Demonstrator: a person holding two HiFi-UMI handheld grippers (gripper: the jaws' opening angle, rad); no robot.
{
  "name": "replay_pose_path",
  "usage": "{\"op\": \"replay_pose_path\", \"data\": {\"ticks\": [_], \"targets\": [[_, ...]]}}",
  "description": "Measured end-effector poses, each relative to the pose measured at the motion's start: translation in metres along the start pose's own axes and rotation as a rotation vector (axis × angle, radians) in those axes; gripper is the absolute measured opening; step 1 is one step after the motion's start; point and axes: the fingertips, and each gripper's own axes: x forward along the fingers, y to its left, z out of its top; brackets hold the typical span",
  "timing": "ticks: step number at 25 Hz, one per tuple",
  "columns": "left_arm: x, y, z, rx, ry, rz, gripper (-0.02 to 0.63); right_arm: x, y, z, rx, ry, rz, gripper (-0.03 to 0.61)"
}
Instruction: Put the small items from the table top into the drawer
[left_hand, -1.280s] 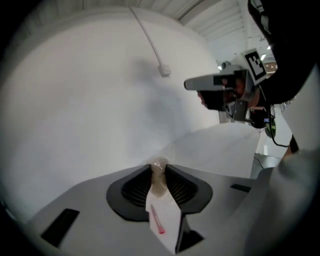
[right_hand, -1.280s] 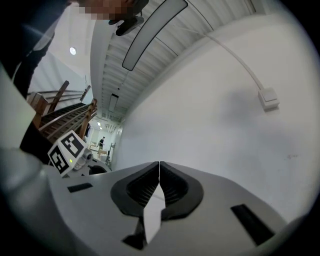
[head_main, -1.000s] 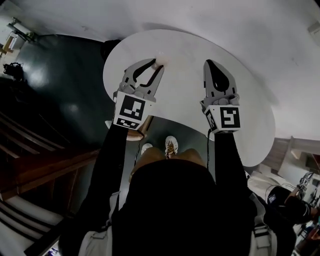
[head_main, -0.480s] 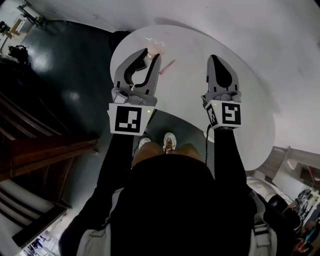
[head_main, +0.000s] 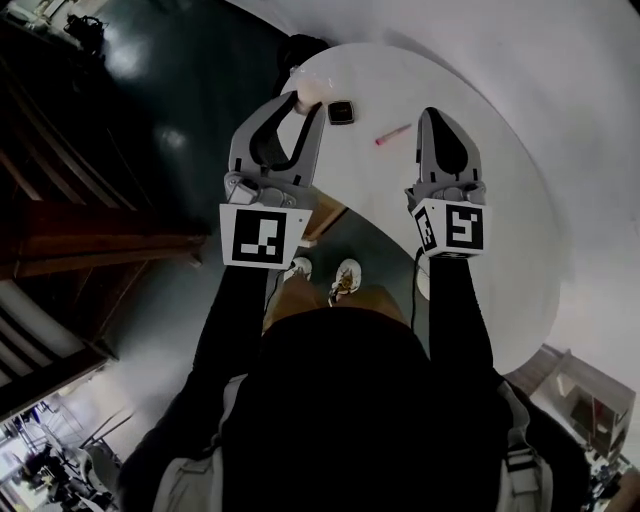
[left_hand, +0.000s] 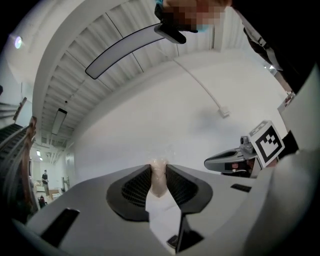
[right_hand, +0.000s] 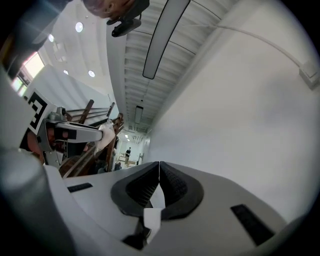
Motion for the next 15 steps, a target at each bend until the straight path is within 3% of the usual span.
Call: {"op": "replay_pose_path", "data": {"ticks": [5, 8, 15], "targets": [[-0.021, 0.026, -0.006, 0.032, 0.028, 0.057, 0.106, 0.021, 0.033, -0.003, 0.012, 0.003, 0.066, 0.028], [-0.029, 0.03, -0.034, 0.033, 0.089, 0.06, 0.106, 0.027, 0.044, -0.008, 0.02, 0.016, 0.086, 0.027], [-0.056, 0.014, -0.19, -0.033, 0.422, 0.0, 0.106, 0.027, 0.048, -0.035, 0.02, 0.081, 0.098, 0.028]]}}
